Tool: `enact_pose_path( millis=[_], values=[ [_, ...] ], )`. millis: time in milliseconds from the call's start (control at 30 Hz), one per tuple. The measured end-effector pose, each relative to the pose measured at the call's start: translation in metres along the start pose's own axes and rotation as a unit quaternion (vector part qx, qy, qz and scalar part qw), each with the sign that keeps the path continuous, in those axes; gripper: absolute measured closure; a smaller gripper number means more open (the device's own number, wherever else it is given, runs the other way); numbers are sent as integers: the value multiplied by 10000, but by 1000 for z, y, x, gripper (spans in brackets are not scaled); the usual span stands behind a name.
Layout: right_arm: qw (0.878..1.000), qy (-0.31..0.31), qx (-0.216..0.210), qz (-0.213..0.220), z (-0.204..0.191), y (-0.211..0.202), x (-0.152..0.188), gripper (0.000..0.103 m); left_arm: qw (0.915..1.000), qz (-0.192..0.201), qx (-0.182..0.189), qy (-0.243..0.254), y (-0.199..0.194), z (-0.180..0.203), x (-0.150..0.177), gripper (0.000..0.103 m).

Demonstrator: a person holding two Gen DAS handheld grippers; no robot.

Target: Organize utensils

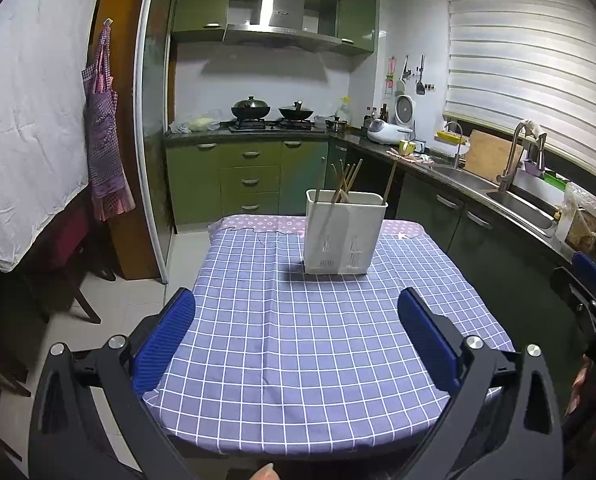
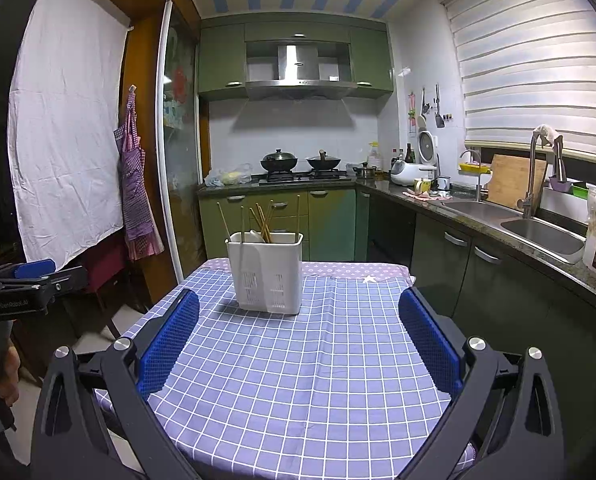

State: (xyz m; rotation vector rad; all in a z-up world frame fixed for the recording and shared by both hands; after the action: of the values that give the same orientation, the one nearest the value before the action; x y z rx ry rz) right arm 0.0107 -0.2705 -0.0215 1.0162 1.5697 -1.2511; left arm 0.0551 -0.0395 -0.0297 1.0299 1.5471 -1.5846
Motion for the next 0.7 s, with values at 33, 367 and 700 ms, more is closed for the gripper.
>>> enact_pose_path(
  millis=[33, 367, 700],
  values=[
    [10000, 1, -2, -6, 0, 0, 0, 5, 10000, 4, -15, 0, 0, 0, 0, 7],
    [10000, -5, -9, -22, -3, 1, 1, 5, 10000, -25, 11, 37, 2, 3, 3, 7],
    [10000, -18, -20, -45, -3, 2, 3, 5, 10000, -43, 5, 20, 4, 1, 4, 7]
  ],
)
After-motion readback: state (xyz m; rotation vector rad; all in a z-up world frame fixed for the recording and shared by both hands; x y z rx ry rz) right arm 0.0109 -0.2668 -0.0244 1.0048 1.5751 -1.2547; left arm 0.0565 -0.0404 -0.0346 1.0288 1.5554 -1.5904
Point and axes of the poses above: each gripper's, at about its wrist camera, not at the fingertips, and y roughly the way its jaws point, z to its right, x to its underside, the point moved 7 cm from there along y, roughly the way its jaws point, and after that the axes turned 5 degrees about y, right-handed, at the moved point
